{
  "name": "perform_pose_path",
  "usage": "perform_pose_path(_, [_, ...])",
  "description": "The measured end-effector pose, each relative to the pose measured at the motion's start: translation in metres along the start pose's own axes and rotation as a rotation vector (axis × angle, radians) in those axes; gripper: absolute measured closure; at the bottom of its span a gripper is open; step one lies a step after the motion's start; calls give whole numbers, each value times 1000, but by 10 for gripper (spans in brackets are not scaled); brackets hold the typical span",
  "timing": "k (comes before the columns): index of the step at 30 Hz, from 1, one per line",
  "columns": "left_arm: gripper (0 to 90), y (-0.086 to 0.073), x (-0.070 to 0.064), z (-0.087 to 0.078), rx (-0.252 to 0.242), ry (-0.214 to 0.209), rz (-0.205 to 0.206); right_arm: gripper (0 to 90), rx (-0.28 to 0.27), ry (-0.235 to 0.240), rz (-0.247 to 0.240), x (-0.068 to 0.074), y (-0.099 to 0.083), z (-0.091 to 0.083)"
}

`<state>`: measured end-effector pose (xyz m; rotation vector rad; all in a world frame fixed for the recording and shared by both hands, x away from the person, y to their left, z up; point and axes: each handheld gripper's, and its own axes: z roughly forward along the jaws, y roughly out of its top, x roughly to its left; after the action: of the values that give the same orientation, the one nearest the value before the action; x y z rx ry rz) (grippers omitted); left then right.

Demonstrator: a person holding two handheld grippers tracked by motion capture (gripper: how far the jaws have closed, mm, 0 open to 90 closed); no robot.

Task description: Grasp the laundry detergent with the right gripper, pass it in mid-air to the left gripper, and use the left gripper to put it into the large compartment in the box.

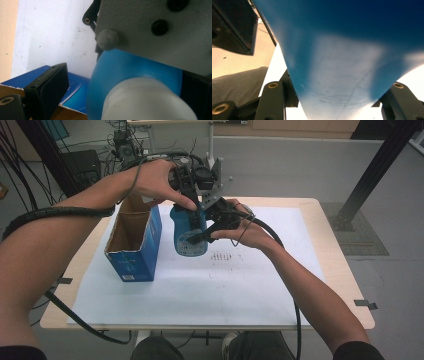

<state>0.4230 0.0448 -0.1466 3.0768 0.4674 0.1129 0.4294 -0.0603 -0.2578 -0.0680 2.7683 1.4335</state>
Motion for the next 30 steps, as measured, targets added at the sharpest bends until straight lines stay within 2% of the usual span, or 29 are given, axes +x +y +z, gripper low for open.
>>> perform_pose_path(30, [52,-1,-1,-2,-2,-2,1,439,-2,-2,-2,0,0,0])
